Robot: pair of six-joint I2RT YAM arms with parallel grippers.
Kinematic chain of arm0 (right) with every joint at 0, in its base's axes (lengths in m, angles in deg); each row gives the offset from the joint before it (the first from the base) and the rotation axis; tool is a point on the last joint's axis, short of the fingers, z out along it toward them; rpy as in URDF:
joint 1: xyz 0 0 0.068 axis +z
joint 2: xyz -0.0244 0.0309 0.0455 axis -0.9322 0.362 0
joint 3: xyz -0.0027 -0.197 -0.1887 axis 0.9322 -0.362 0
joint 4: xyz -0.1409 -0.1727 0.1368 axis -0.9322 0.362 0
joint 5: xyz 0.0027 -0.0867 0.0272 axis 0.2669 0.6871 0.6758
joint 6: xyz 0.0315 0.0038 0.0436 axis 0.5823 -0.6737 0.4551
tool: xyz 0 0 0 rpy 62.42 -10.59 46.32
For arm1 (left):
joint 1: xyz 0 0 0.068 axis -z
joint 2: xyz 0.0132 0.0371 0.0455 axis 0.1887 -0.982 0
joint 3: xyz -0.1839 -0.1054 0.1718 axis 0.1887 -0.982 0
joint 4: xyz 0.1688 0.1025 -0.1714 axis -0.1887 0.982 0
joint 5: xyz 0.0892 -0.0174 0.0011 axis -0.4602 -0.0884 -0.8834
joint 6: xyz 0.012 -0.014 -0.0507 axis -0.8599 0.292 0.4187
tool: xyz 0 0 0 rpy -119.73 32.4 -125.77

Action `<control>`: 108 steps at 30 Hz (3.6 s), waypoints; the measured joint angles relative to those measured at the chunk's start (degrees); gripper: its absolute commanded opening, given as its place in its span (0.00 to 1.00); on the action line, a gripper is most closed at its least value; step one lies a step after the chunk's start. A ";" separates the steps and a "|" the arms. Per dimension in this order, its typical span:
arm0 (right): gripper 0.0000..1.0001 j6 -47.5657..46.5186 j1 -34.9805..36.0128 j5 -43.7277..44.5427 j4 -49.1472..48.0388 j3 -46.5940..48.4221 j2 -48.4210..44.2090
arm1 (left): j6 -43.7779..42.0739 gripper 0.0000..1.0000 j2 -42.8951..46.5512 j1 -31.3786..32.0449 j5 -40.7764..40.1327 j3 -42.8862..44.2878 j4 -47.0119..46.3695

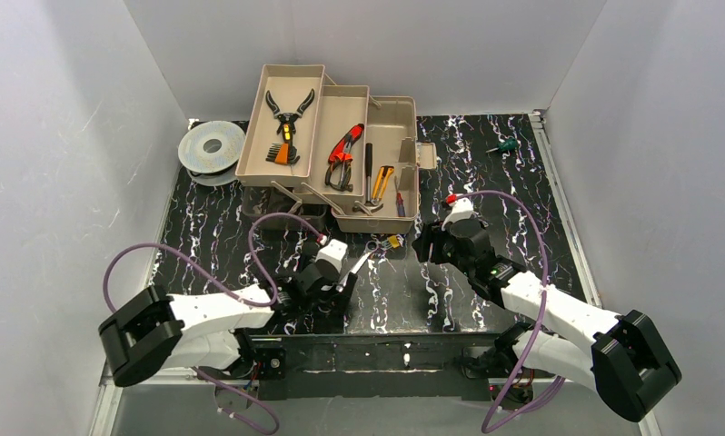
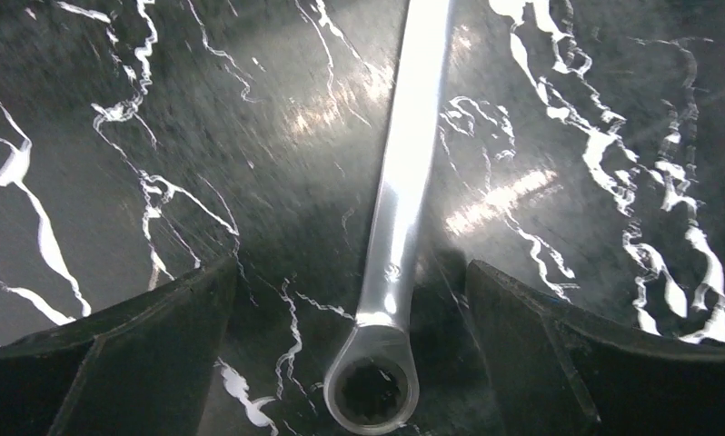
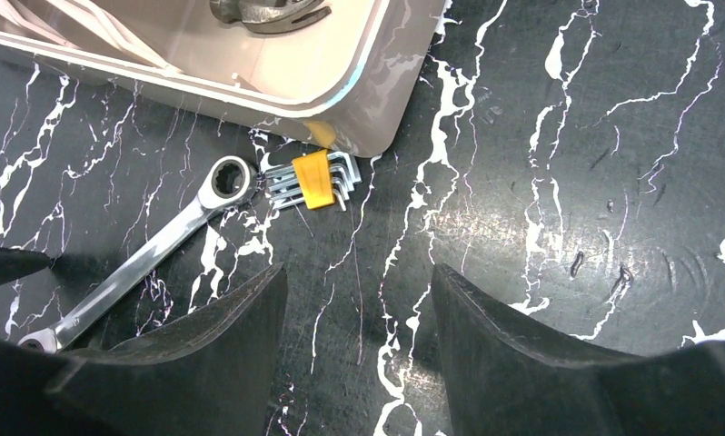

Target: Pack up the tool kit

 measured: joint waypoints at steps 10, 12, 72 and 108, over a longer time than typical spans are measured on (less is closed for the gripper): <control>0.66 0.01 0.00 0.80 -0.06 -0.01 -0.02 | -0.65 0.68 -6.22 0.04 -0.24 5.16 1.26; 0.66 0.04 0.00 0.91 -0.15 -0.14 -0.04 | -0.65 0.65 -6.71 0.04 0.35 5.18 1.31; 0.69 57.74 15.50 -14.81 -13.21 7.33 30.00 | 4.82 0.00 6.65 -0.12 8.84 0.68 1.55; 0.01 24.86 -4.13 -14.91 14.78 25.38 12.29 | 4.30 0.86 31.37 -0.46 8.63 4.01 14.19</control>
